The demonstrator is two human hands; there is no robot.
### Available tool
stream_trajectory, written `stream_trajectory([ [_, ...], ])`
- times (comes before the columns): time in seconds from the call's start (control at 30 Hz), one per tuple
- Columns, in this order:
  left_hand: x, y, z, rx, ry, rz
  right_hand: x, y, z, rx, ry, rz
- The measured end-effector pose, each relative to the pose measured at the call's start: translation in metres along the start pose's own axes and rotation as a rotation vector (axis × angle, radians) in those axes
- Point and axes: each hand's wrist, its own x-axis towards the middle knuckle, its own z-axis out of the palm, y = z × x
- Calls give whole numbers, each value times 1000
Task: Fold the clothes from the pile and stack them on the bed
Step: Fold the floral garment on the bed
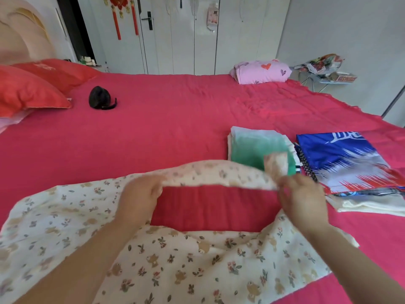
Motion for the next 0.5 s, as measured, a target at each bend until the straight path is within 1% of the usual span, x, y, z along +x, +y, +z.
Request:
stream_trajectory([
  [0.03, -14, -2, 7, 63, -143, 35, -18, 2, 8, -85, -223, 28],
  [0.07, -26, -3, 13, 98, -274, 59, -35, 5, 15, -112, -444, 96],
  [0.1, -35, -3, 18, 115, -379, 76, -49, 8, 20, -64, -598, 170],
  [0.13, -42, -3, 24, 121, -448, 97, -58, 11, 22, 7, -675, 225],
  [0.17, -47, -1, 30, 122, -464, 123, -64, 12, 21, 65, -676, 263],
  [0.2, -50, 0, 35, 114, -443, 128, -65, 13, 19, 108, -637, 284],
  [0.3, -61, 13, 45, 49, -319, 150, -60, 17, 13, 195, -486, 388],
  [0.33, -65, 20, 46, 17, -301, 172, -58, 22, 13, 184, -452, 435],
  [0.4, -76, 39, 49, -20, -357, 223, -54, 36, 14, 77, -494, 520],
  [0.47, -89, 56, 52, 5, -430, 245, -55, 48, 12, 9, -634, 626],
  [0.5, -94, 62, 56, 20, -440, 256, -57, 51, 12, -9, -706, 663],
])
